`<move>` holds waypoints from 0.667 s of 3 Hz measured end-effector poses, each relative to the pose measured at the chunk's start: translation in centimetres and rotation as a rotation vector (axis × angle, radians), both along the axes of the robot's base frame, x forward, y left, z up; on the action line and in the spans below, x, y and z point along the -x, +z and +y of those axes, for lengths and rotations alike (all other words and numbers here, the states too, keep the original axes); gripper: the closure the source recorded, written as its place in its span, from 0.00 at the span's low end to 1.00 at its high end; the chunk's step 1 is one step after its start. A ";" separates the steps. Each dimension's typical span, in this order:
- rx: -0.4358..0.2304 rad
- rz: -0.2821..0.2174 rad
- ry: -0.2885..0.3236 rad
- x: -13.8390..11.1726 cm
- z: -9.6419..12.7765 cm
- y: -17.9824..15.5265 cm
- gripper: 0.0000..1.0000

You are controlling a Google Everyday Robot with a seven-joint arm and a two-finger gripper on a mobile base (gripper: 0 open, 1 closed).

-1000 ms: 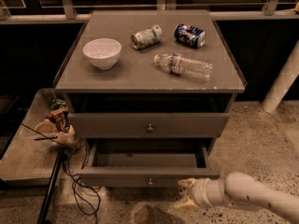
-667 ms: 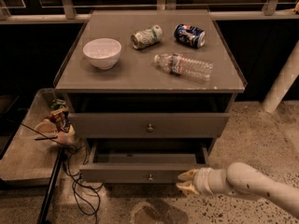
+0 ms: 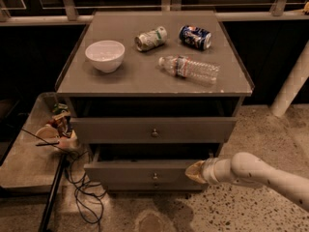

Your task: Close middle drawer

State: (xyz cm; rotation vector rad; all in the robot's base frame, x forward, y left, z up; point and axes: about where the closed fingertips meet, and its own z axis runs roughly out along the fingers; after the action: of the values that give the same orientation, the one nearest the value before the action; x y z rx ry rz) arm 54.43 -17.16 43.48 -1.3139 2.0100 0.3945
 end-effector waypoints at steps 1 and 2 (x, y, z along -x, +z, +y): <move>0.000 0.000 0.000 0.0 0.0 0.0 0.81; 0.000 0.000 0.000 0.0 0.0 0.0 0.56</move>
Offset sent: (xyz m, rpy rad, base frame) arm 0.0000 0.0001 -0.0001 0.0001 0.0001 0.0001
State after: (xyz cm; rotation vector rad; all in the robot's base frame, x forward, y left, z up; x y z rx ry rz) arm 54.43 -17.14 43.47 -1.3141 2.0100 0.3950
